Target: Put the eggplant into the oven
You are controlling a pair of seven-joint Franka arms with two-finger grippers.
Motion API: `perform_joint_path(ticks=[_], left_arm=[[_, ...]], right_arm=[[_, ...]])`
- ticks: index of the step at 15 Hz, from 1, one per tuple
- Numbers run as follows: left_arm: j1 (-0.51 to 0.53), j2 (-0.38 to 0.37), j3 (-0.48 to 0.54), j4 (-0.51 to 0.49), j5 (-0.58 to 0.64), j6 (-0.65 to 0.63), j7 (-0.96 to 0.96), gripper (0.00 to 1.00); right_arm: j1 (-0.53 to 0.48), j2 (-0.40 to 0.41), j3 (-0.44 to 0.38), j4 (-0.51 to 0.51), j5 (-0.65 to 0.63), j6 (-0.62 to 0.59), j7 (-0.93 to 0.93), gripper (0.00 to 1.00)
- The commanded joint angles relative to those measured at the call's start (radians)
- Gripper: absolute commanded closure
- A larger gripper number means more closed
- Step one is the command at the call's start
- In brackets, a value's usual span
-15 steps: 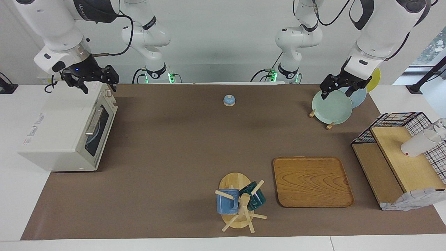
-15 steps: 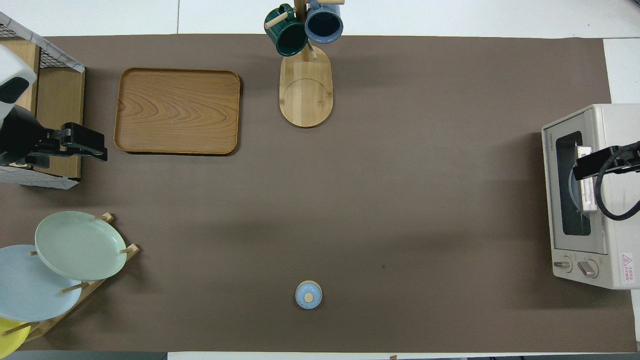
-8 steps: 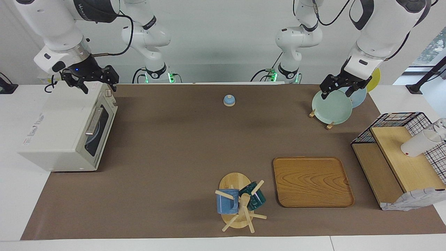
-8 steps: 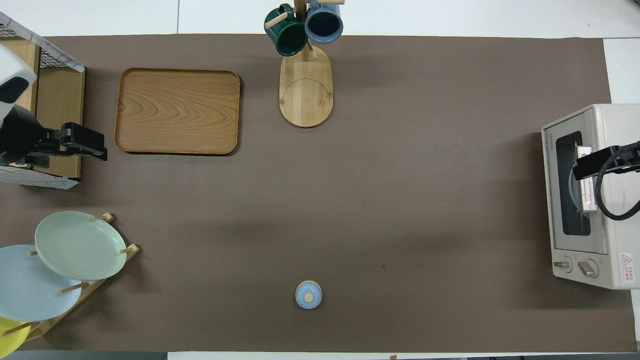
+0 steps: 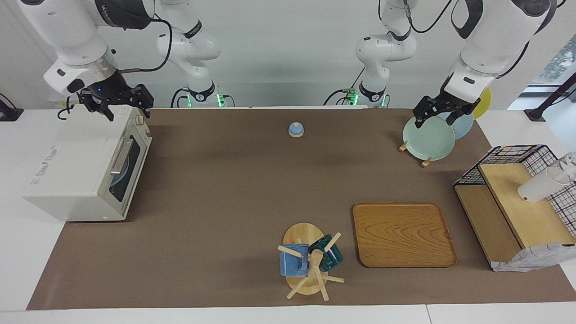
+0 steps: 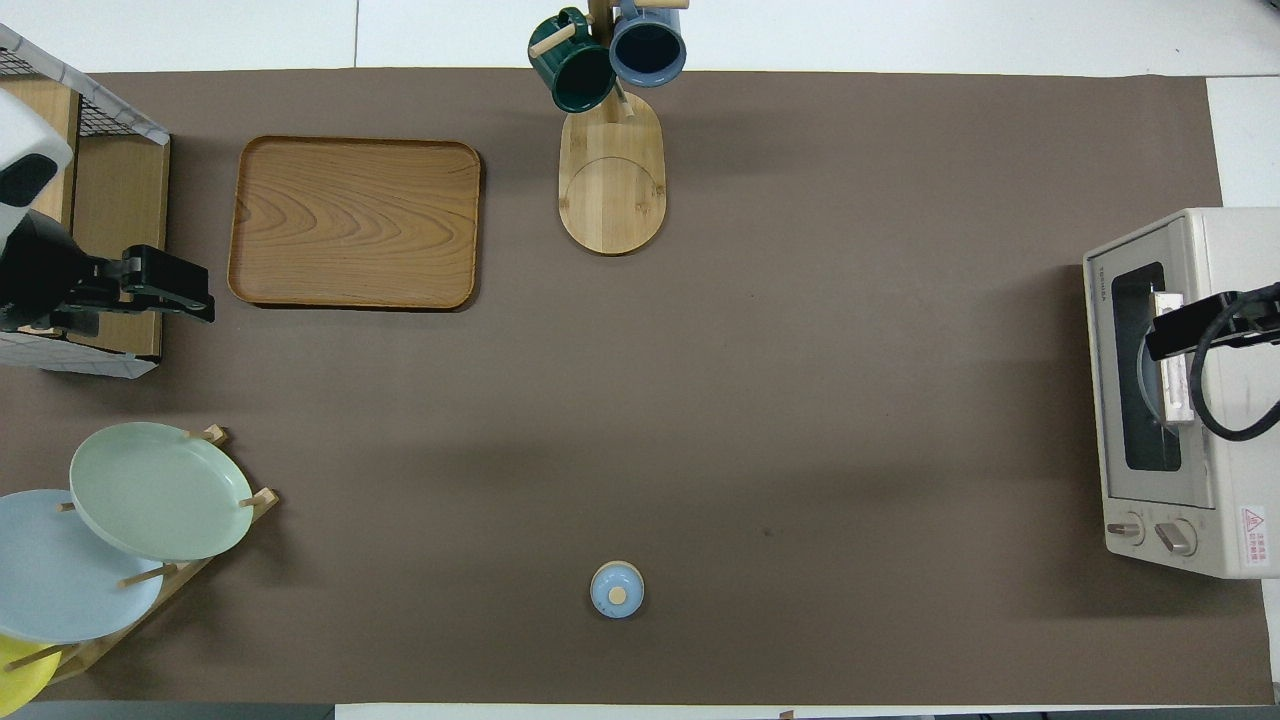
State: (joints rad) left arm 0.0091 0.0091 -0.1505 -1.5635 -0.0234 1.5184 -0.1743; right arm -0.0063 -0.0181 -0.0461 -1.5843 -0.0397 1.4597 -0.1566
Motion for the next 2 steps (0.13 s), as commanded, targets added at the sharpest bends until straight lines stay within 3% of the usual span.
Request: perform_joint_path(ticks=[1, 2], left_arm=[[0.015, -0.031, -0.007, -0.036, 0.011, 0.008, 0.001, 0.0], [0.015, -0.031, -0.007, -0.036, 0.011, 0.008, 0.001, 0.0]], right_arm=[[-0.011, -0.017, 0.002, -0.017, 0.032, 0.008, 0.012, 0.0], [-0.009, -0.017, 0.002, -0.016, 0.032, 0.01, 0.011, 0.0]])
